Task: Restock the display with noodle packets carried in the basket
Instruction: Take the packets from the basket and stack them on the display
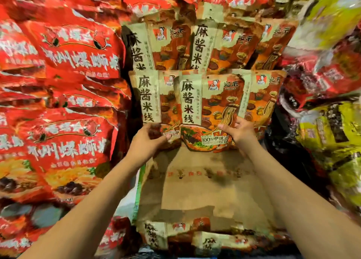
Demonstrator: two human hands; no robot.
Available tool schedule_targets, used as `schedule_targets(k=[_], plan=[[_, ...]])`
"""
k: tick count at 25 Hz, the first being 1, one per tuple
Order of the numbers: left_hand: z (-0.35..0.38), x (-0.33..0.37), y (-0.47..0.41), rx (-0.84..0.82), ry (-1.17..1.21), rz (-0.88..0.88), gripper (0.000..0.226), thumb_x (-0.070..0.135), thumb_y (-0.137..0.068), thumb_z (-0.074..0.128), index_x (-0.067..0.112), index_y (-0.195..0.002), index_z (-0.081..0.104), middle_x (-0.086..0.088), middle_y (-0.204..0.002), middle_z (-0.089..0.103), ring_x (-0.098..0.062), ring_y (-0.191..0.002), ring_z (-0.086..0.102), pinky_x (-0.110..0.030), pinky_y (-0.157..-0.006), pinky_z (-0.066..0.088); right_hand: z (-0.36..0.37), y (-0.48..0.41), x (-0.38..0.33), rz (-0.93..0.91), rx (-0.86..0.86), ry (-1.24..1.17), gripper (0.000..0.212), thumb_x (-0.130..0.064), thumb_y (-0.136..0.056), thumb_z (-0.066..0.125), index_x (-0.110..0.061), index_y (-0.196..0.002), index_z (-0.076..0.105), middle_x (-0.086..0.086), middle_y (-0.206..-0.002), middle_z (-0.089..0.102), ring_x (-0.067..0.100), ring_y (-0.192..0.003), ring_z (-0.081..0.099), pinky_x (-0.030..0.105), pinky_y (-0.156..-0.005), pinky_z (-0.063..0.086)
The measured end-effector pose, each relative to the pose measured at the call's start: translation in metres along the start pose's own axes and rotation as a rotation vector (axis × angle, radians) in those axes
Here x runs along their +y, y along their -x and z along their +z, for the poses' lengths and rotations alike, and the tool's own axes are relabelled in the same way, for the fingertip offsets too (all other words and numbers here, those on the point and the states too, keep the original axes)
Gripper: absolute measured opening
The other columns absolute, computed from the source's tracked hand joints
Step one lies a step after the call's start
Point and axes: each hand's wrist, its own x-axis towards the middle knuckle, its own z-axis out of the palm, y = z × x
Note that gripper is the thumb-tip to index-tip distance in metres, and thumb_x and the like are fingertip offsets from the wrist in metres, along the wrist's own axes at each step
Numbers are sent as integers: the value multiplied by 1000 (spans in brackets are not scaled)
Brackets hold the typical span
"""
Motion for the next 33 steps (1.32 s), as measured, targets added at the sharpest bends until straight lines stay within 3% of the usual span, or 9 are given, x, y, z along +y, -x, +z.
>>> schedule_targets(k=[3, 6, 9, 13, 16, 18, 22, 28, 33], plan=[[3, -10, -8, 15, -66, 22, 39, 26, -78, 82, 17, -112, 64, 0, -98, 68, -14, -96, 65, -24, -86, 51, 1, 2, 13, 3, 169, 38, 36, -8, -76, 81, 0, -108, 67, 8, -111, 68, 17, -99, 64, 27, -91, 50], [4, -12, -11, 49, -114, 38, 31, 20, -83, 77, 17, -110, 64, 1, -95, 64, -12, -93, 61, -6, -70, 41, -4, 4, 10, -24, 172, 211, 31, -8, -78, 80, 0, -106, 70, 8, -100, 69, 8, -81, 64, 16, -74, 50], [5, -11, -11, 55, -128, 44, 31, 22, -83, 78, 17, -110, 64, 3, -94, 64, -12, -92, 61, -15, -75, 45, -6, -1, 4, -51, 184, 457, 22, -22, -75, 84, -9, -89, 74, 8, -92, 74, 21, -85, 67, 33, -79, 53], [9, -5, -6, 69, -136, 34, 36, 24, -82, 79, 15, -113, 62, 4, -95, 64, -12, -93, 61, -26, -83, 50, 2, 6, -3, -17, 281, 701, 36, -40, -77, 80, -19, -64, 55, -1, -66, 60, 25, -72, 59, 29, -62, 40], [14, 4, 9, 79, -193, 24, 41, 26, -84, 77, 12, -118, 60, 1, -104, 63, -12, -95, 58, -12, -74, 44, -4, 32, -7, -56, 343, 826, 39, -46, -80, 76, -11, -90, 62, 4, -78, 64, 26, -77, 61, 29, -58, 36], [22, 12, 26, 74, -261, 43, 47, 32, -85, 76, 11, -124, 59, -3, -112, 65, -15, -99, 58, -18, -76, 43, -15, 55, -5, -73, 288, 819, 51, -44, -82, 75, -10, -115, 58, 5, -91, 63, 25, -87, 61, 31, -64, 42], [50, 24, 64, 29, -546, 88, 68, 44, -86, 71, 9, -140, 49, -14, -136, 57, -31, -125, 52, -40, -102, 42, -49, 108, 14, -63, 129, 1160, 82, -54, -86, 65, -9, -146, 32, 18, -142, 42, 36, -130, 39, 42, -104, 37], [120, 60, 140, -80, -732, 127, 79, 58, -91, 55, 11, -150, 32, -13, -156, 33, -32, -142, 33, -42, -113, 32, -119, 184, 39, 47, 4, 1284, 77, -56, -89, 57, -13, -146, 27, 15, -142, 39, 37, -130, 38, 48, -104, 40], [185, 79, 200, -195, -960, 428, 76, 59, -93, 48, 14, -150, 27, -18, -158, 26, -33, -146, 23, -43, -119, 23, -171, 254, 61, 170, 135, 1191, 77, -63, -92, 48, -14, -147, 26, 15, -146, 37, 37, -135, 36, 50, -102, 43]])
